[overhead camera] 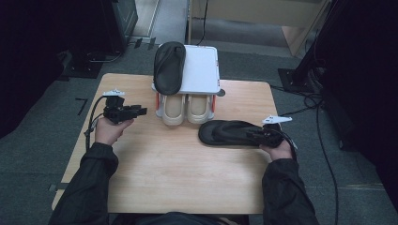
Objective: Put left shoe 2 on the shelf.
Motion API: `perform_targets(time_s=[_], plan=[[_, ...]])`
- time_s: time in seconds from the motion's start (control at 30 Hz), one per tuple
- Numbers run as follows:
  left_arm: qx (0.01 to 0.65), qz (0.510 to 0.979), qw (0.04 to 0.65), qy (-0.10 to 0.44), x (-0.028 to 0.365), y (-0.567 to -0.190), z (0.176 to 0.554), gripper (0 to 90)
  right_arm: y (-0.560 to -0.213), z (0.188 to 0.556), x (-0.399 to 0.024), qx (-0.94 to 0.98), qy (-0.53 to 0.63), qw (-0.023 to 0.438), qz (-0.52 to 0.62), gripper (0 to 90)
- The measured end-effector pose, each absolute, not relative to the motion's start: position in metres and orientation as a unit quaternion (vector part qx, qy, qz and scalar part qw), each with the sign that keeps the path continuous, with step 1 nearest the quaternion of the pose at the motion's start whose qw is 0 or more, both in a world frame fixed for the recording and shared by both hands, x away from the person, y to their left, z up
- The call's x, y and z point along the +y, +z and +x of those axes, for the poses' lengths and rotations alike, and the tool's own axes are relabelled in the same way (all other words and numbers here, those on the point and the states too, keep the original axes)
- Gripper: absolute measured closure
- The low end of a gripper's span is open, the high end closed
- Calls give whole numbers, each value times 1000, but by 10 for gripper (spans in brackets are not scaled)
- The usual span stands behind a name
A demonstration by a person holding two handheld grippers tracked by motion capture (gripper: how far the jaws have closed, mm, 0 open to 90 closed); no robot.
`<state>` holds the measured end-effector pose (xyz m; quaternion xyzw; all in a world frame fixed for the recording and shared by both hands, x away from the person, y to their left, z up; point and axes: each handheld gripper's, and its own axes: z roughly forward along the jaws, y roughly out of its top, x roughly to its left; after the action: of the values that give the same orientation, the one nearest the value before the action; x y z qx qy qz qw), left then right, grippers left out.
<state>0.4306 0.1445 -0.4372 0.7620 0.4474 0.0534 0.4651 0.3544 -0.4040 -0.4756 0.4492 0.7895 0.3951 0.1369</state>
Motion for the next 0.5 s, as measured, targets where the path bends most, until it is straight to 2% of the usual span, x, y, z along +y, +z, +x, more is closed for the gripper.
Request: perform_targets(time_s=[0.1, 0.27, 0.5], plan=[[449, 761, 465, 54, 146, -437, 431, 578, -466, 351, -403, 780, 422, 131, 444, 717], [450, 760, 466, 54, 147, -437, 431, 578, -462, 346, -389, 789, 445, 104, 410, 593], [448, 762, 464, 53, 145, -438, 431, 578, -478, 352, -361, 820, 419, 73, 382, 546]])
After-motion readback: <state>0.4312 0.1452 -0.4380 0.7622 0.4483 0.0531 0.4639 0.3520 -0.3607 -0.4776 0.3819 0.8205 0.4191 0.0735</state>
